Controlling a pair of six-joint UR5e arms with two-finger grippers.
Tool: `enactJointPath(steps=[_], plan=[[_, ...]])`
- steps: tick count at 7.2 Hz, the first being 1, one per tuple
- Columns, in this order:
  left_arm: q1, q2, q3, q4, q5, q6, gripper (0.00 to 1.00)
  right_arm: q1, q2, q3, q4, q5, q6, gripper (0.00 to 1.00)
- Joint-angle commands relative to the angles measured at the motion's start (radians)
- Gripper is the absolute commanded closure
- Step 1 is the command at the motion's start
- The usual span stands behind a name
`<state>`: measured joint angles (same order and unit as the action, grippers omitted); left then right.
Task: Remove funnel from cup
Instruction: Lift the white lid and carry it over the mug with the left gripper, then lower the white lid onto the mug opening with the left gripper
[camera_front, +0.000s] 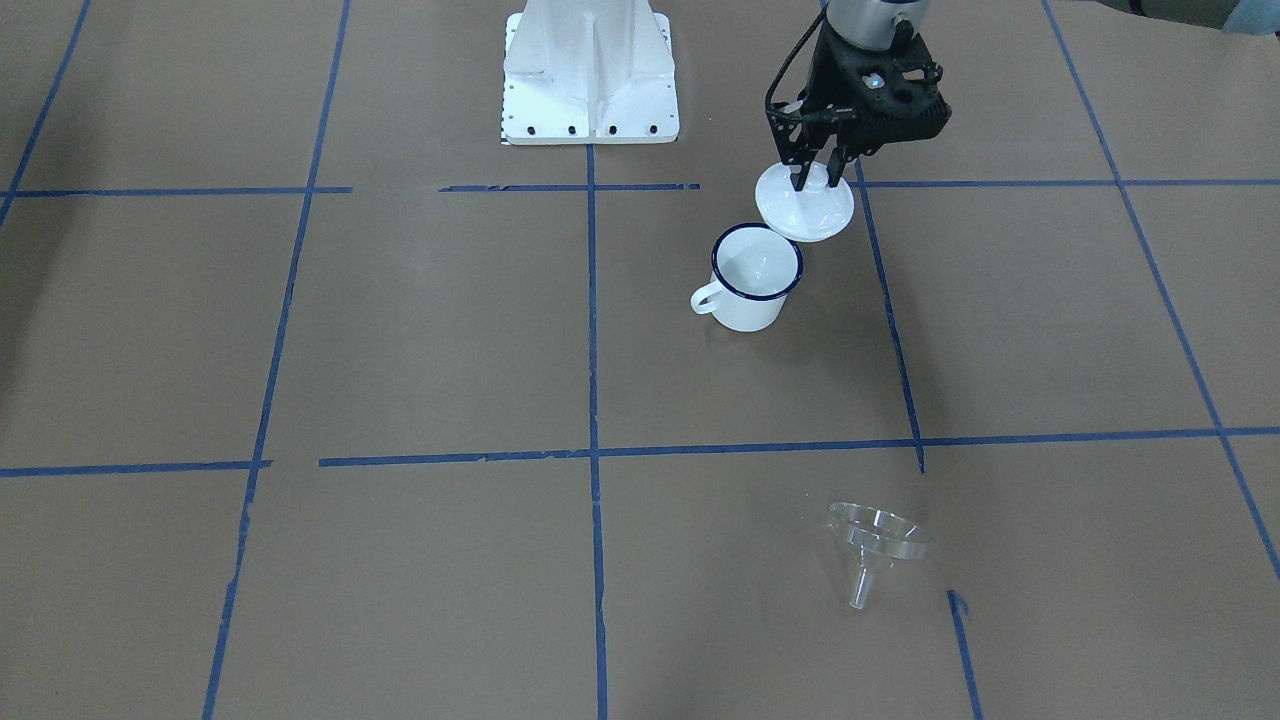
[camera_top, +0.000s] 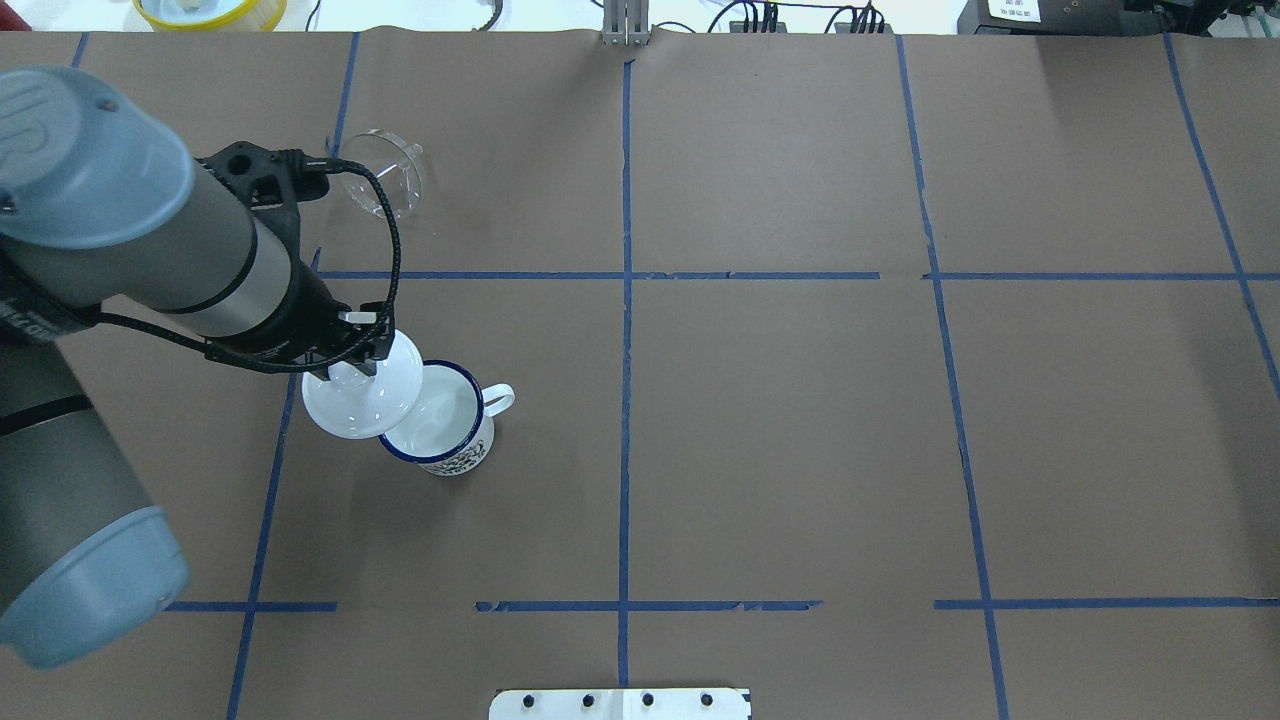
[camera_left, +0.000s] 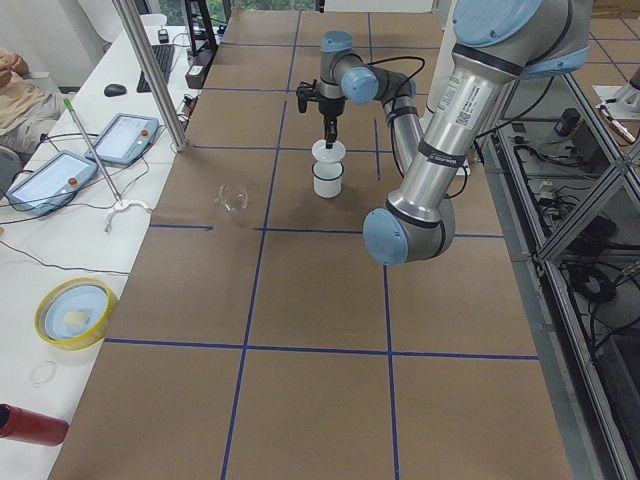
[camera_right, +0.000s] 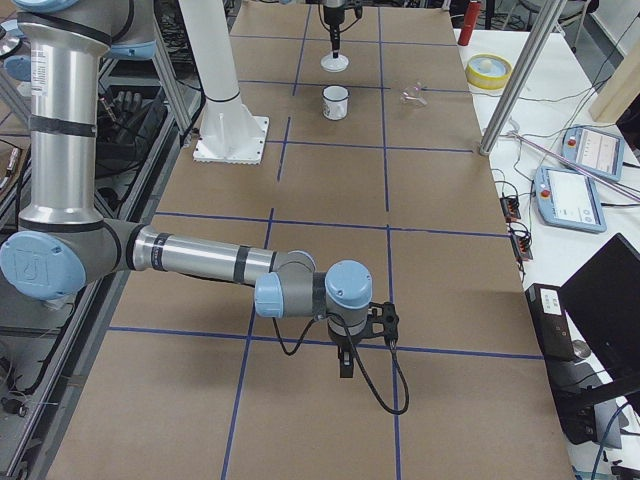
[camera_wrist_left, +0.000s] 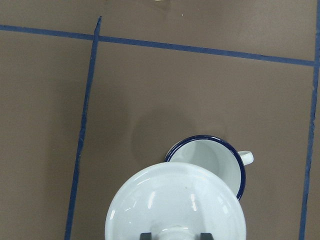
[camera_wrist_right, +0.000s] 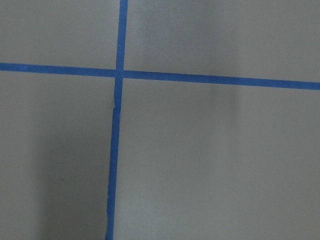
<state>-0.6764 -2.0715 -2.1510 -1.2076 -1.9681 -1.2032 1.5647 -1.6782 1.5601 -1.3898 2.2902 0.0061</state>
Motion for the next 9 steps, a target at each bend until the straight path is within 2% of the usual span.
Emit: enactJointPath(steps=[1, 3, 9], plan=[[0.001, -0.015, 0.135, -0.105, 0.000, -0.004, 1.00, 0.000, 0.000, 0.000, 0.000, 0.000, 0.000, 0.00], [0.015, -0.022, 0.161, -0.107, 0.000, -0.007, 1.00, 0.000, 0.000, 0.000, 0.000, 0.000, 0.000, 0.00], [0.064, -0.013, 0.158, -0.112, 0.008, -0.056, 1.00, 0.000, 0.000, 0.000, 0.000, 0.000, 0.000, 0.00]])
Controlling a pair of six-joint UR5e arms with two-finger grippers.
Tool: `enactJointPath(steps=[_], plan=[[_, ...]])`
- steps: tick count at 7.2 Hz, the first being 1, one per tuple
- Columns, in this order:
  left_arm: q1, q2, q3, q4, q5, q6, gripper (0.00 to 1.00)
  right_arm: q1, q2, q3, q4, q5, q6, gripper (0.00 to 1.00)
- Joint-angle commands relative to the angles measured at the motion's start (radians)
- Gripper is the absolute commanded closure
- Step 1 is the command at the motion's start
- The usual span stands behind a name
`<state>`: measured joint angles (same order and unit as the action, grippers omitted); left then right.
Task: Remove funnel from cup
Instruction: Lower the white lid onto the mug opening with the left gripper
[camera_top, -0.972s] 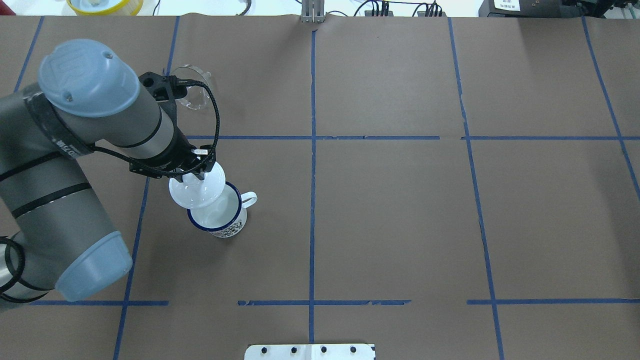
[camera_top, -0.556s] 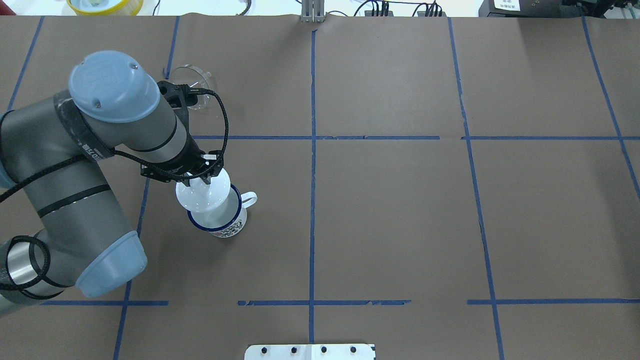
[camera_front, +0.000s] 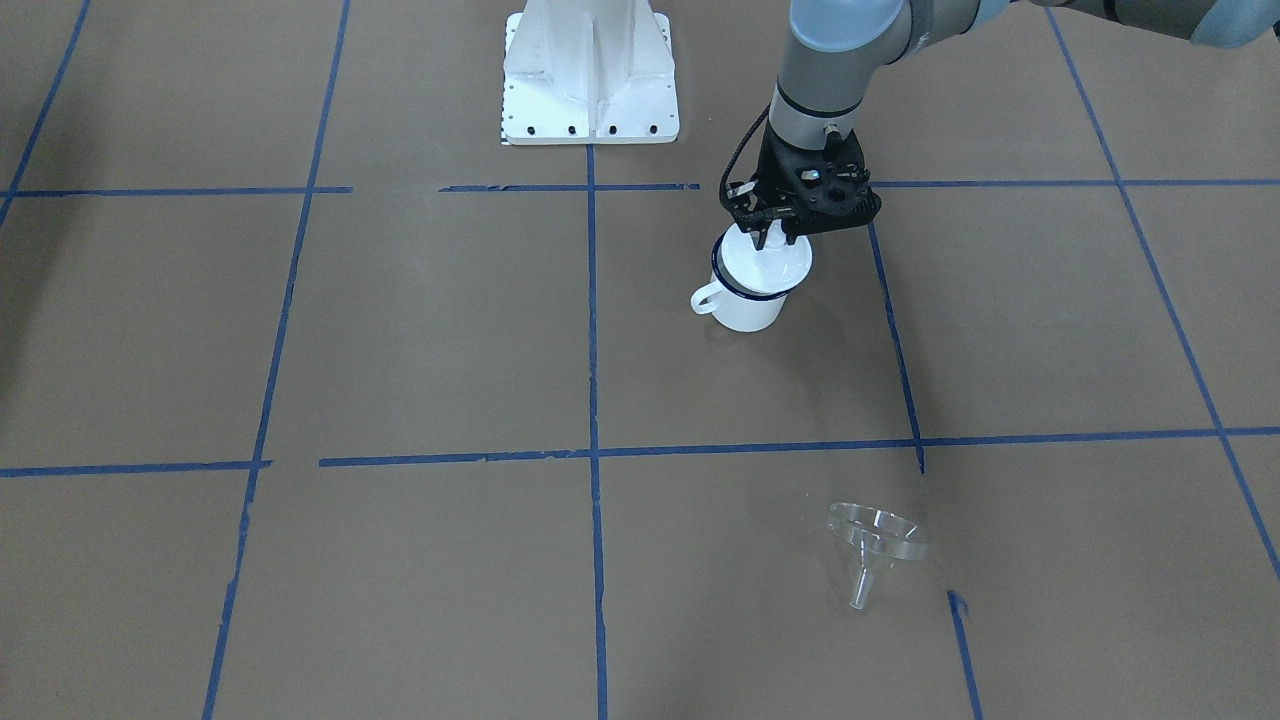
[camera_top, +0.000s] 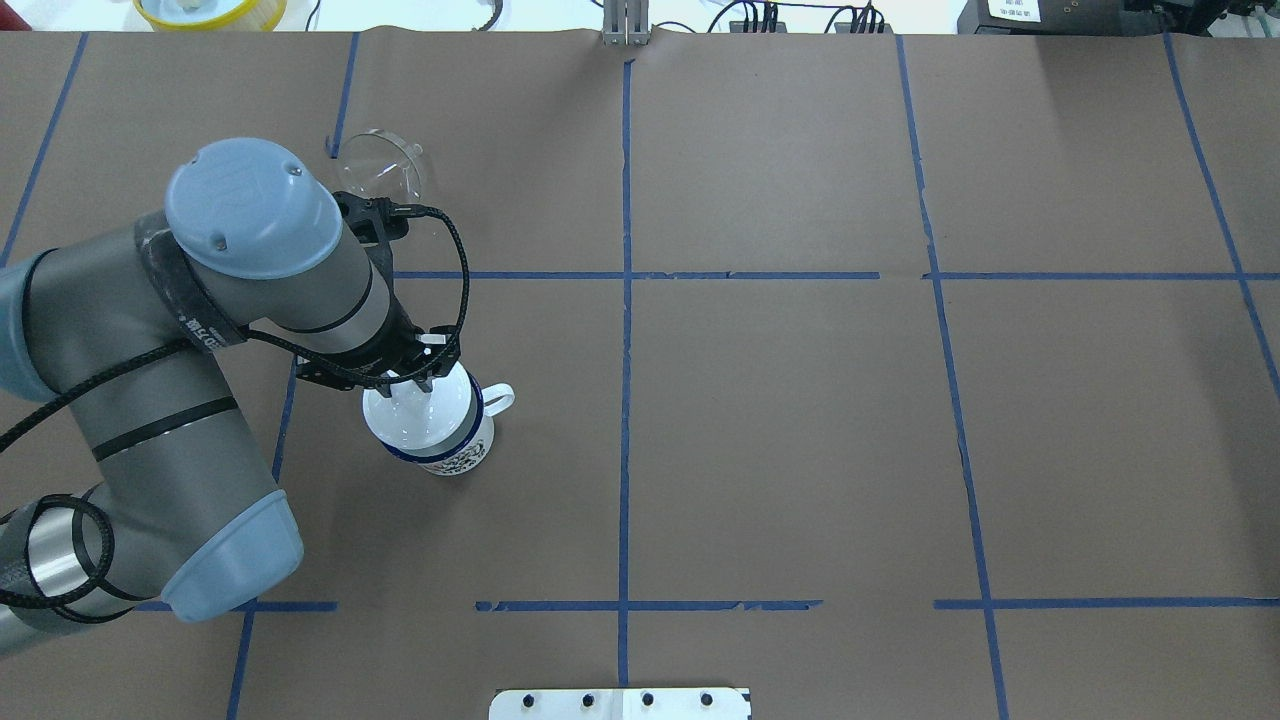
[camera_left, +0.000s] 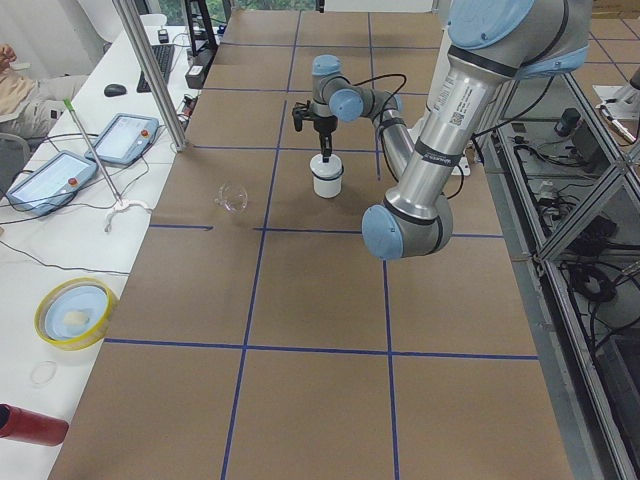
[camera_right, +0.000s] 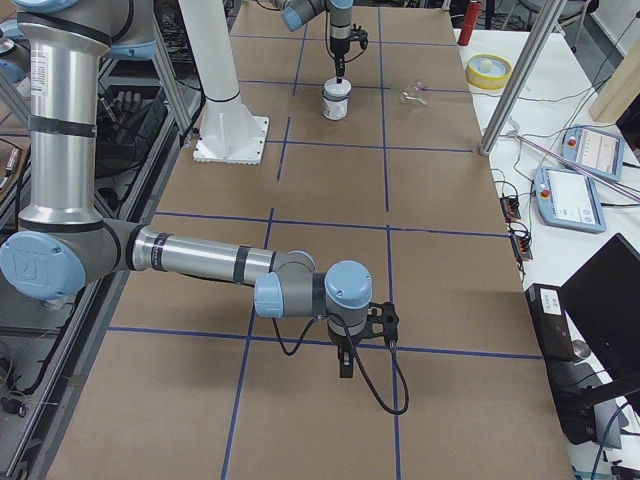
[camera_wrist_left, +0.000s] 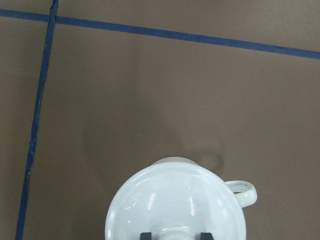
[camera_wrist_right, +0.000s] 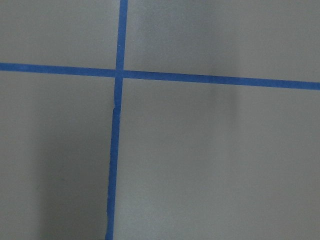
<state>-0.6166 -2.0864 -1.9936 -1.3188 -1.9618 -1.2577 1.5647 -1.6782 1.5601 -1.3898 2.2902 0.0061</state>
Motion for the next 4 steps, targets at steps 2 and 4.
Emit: enactJointPath(steps=[2, 4], plan=[[0.017, 0.002, 0.001, -0.004, 0.001, -0.003, 1.00, 0.000, 0.000, 0.000, 0.000, 0.000, 0.000, 0.00], [0.023, 0.002, 0.004, -0.004, 0.001, -0.002, 1.00, 0.000, 0.000, 0.000, 0.000, 0.000, 0.000, 0.00]])
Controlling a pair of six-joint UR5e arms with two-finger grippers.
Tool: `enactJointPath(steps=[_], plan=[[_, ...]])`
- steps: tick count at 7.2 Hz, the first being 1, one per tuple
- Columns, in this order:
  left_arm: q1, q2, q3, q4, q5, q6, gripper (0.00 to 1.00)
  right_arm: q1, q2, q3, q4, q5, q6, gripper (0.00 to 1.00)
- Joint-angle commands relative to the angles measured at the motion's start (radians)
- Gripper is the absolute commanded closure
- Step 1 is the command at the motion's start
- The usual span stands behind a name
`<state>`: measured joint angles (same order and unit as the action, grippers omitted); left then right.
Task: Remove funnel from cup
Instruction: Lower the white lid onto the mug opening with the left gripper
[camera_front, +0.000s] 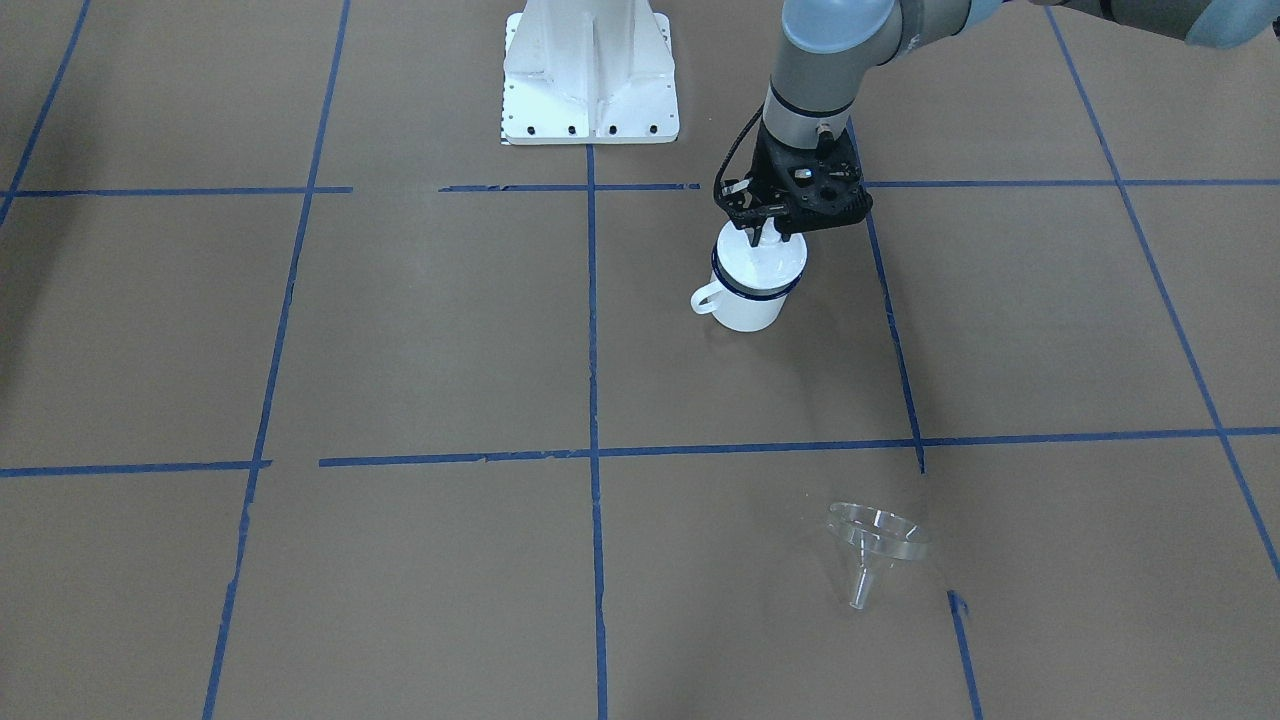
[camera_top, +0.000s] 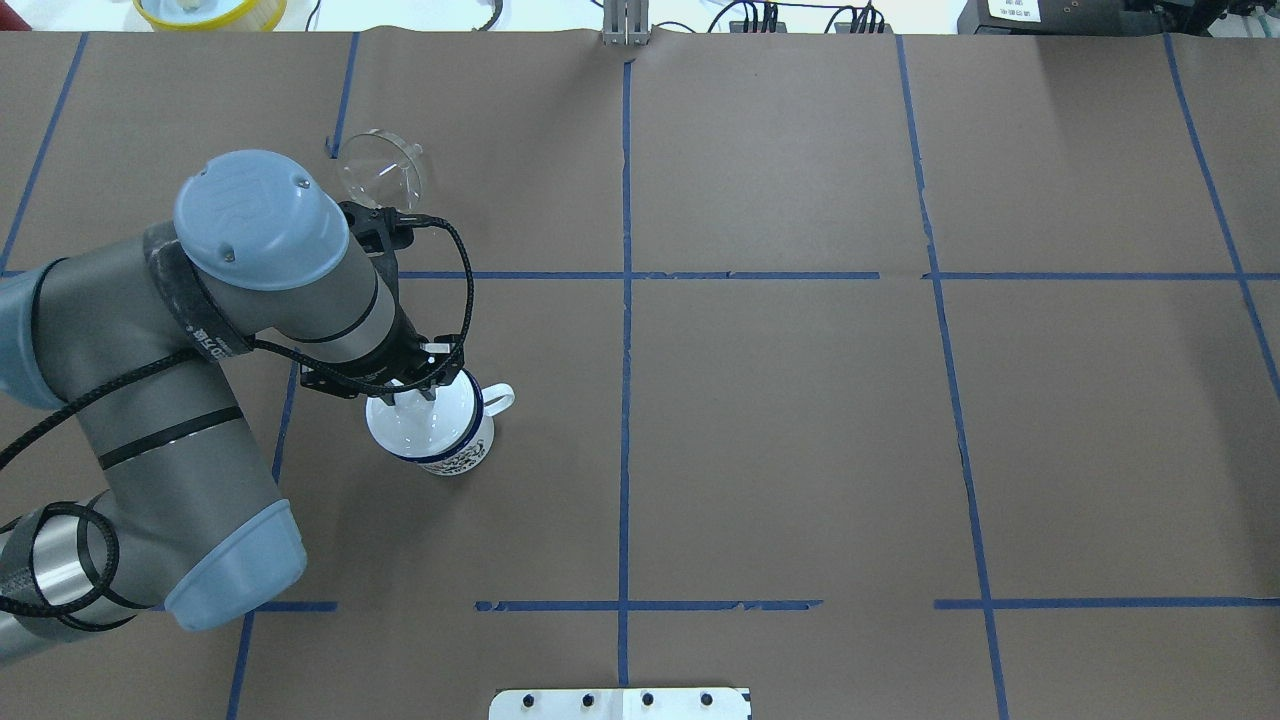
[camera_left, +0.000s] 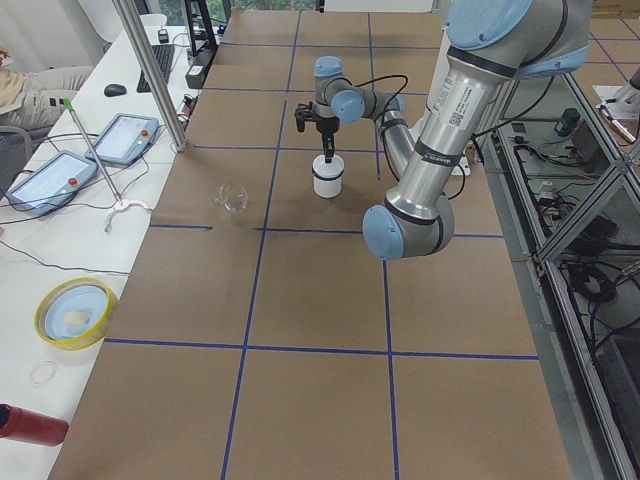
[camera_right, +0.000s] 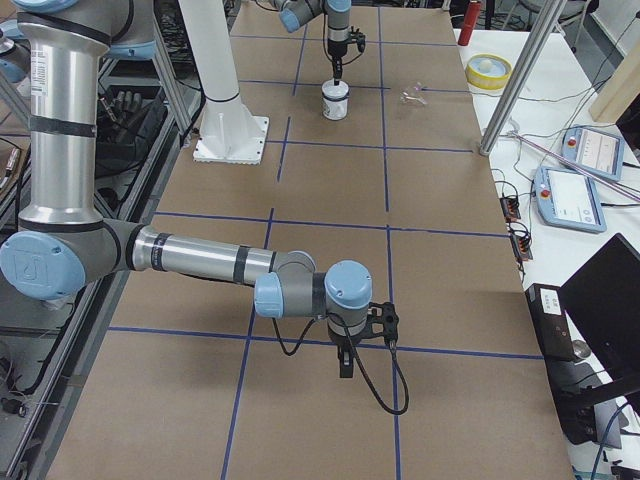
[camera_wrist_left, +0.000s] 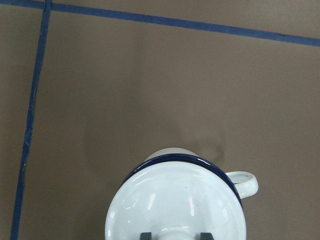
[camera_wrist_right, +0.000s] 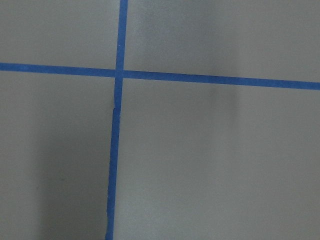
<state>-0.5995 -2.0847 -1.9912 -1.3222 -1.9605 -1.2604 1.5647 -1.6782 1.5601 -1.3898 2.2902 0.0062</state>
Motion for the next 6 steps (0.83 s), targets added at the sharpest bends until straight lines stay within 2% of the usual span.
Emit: enactJointPath(steps=[1, 6], plan=[[0.006, 0.000, 0.002, 0.000, 0.000, 0.001, 1.00, 0.000, 0.000, 0.000, 0.000, 0.000, 0.000, 0.00], [0.014, 0.000, 0.017, -0.002, 0.000, 0.003, 1.00, 0.000, 0.000, 0.000, 0.000, 0.000, 0.000, 0.00]])
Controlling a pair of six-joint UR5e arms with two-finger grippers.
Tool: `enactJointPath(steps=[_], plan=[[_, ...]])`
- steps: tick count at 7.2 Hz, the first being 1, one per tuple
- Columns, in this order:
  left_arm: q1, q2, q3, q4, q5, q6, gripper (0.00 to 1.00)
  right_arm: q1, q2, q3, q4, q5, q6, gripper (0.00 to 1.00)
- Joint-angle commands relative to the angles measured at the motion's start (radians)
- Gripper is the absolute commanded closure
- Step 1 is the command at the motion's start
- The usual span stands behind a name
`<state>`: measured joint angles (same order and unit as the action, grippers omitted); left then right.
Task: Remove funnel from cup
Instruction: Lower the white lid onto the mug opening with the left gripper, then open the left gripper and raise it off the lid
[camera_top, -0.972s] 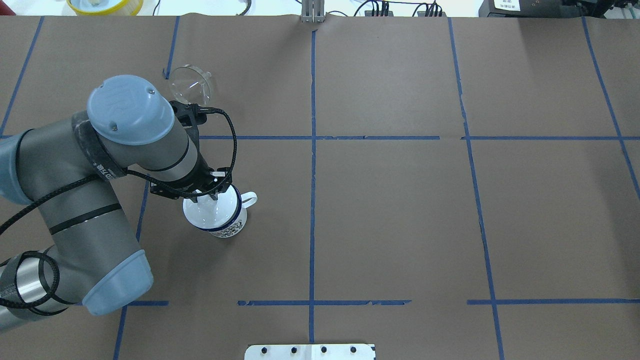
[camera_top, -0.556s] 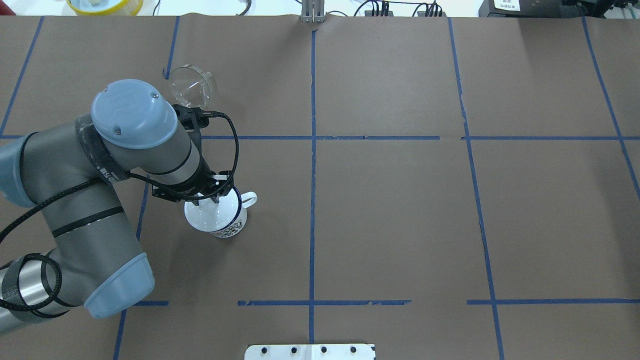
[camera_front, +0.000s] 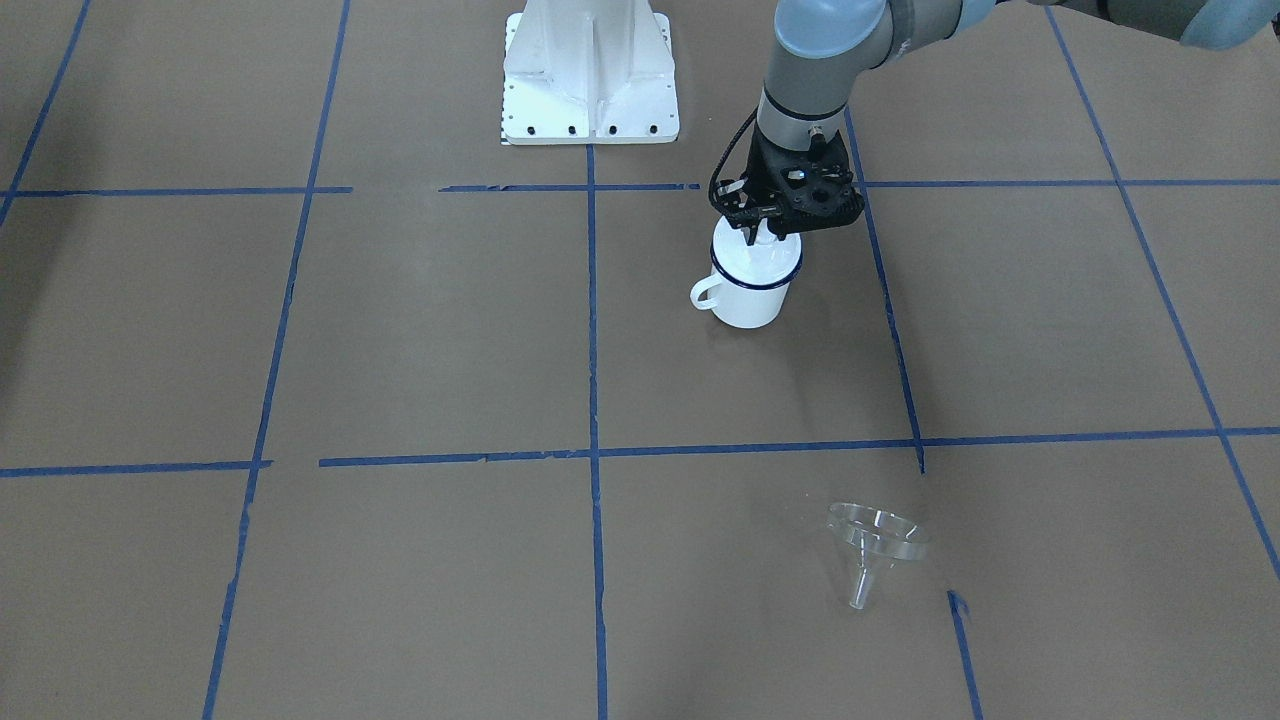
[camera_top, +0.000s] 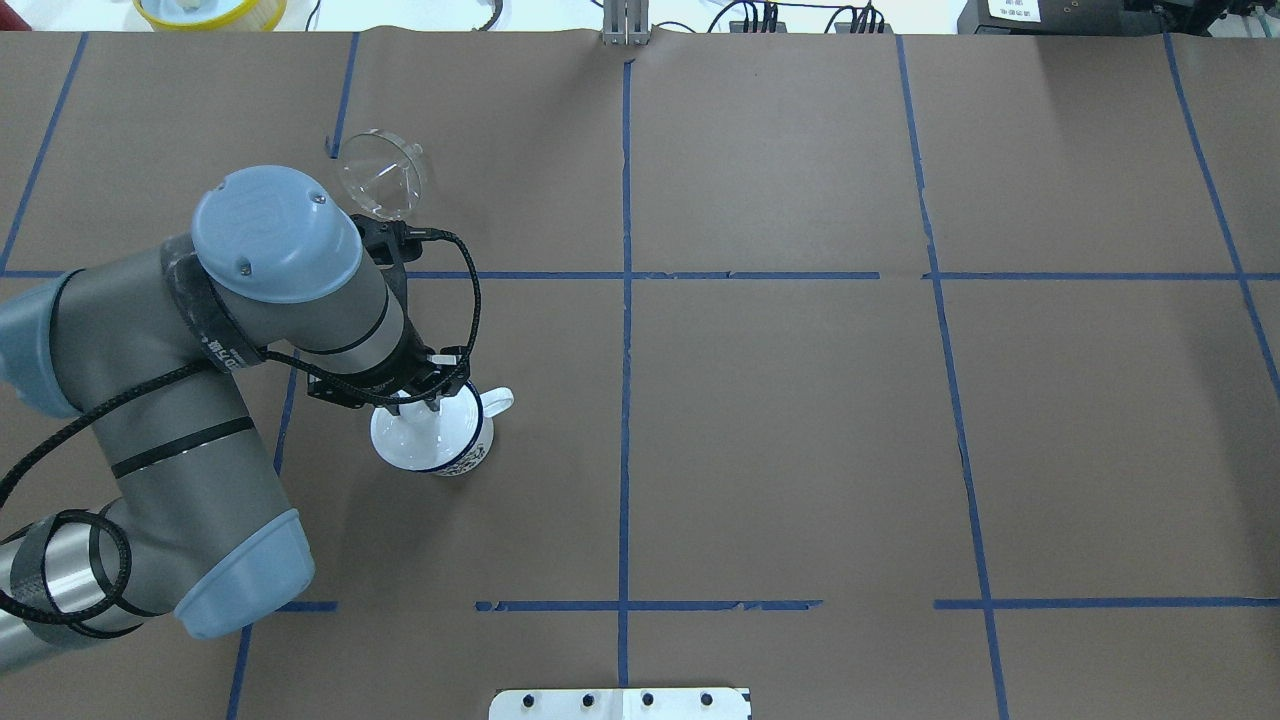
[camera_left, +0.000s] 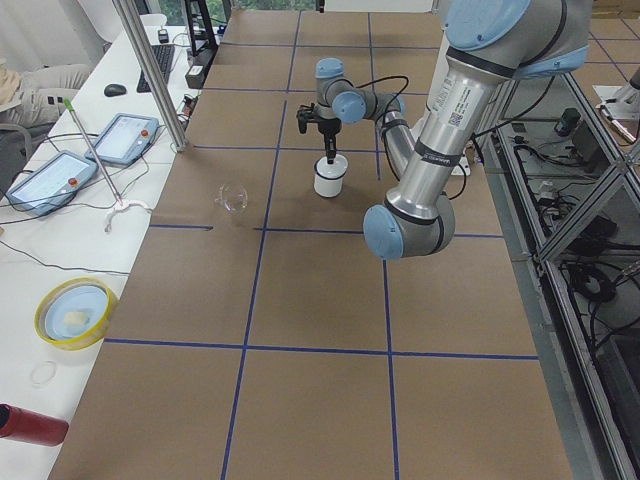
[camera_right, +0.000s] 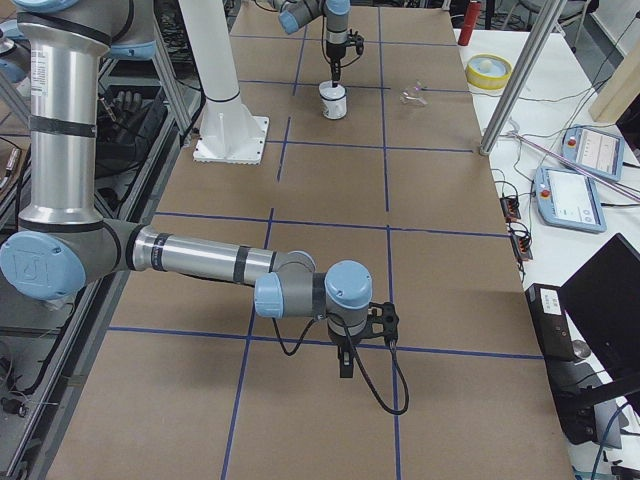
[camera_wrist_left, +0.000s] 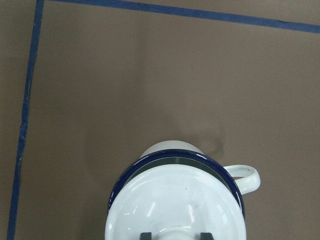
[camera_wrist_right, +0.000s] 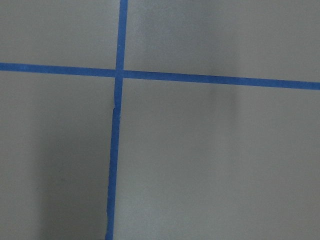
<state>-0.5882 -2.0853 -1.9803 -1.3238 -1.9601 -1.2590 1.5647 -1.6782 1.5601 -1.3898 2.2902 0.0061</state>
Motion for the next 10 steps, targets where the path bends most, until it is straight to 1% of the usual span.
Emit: enactJointPath(steps=[1, 3, 4, 5, 6, 7, 8, 9, 10], plan=[[0.002, 0.001, 0.008, -0.024, 0.000, 0.000, 1.00, 0.000, 0.000, 0.000, 0.000, 0.000, 0.000, 0.00], [0.002, 0.005, 0.006, -0.044, 0.000, 0.001, 1.00, 0.000, 0.000, 0.000, 0.000, 0.000, 0.000, 0.00], [0.002, 0.005, 0.005, -0.044, 0.000, 0.003, 0.49, 0.000, 0.000, 0.000, 0.000, 0.000, 0.000, 0.00], [0.002, 0.005, 0.003, -0.046, 0.000, 0.007, 0.08, 0.000, 0.000, 0.000, 0.000, 0.000, 0.000, 0.00], [0.002, 0.005, -0.003, -0.044, 0.003, 0.004, 0.00, 0.000, 0.000, 0.000, 0.000, 0.000, 0.000, 0.00], [-0.002, 0.005, -0.006, -0.044, 0.003, 0.006, 0.00, 0.000, 0.000, 0.000, 0.000, 0.000, 0.000, 0.00], [-0.033, 0.005, -0.020, -0.046, 0.003, 0.013, 0.00, 0.000, 0.000, 0.000, 0.000, 0.000, 0.000, 0.00], [-0.070, 0.005, -0.031, -0.044, 0.001, 0.018, 0.00, 0.000, 0.000, 0.000, 0.000, 0.000, 0.000, 0.00], [-0.125, 0.007, -0.043, -0.044, 0.000, 0.076, 0.00, 0.000, 0.000, 0.000, 0.000, 0.000, 0.000, 0.00]])
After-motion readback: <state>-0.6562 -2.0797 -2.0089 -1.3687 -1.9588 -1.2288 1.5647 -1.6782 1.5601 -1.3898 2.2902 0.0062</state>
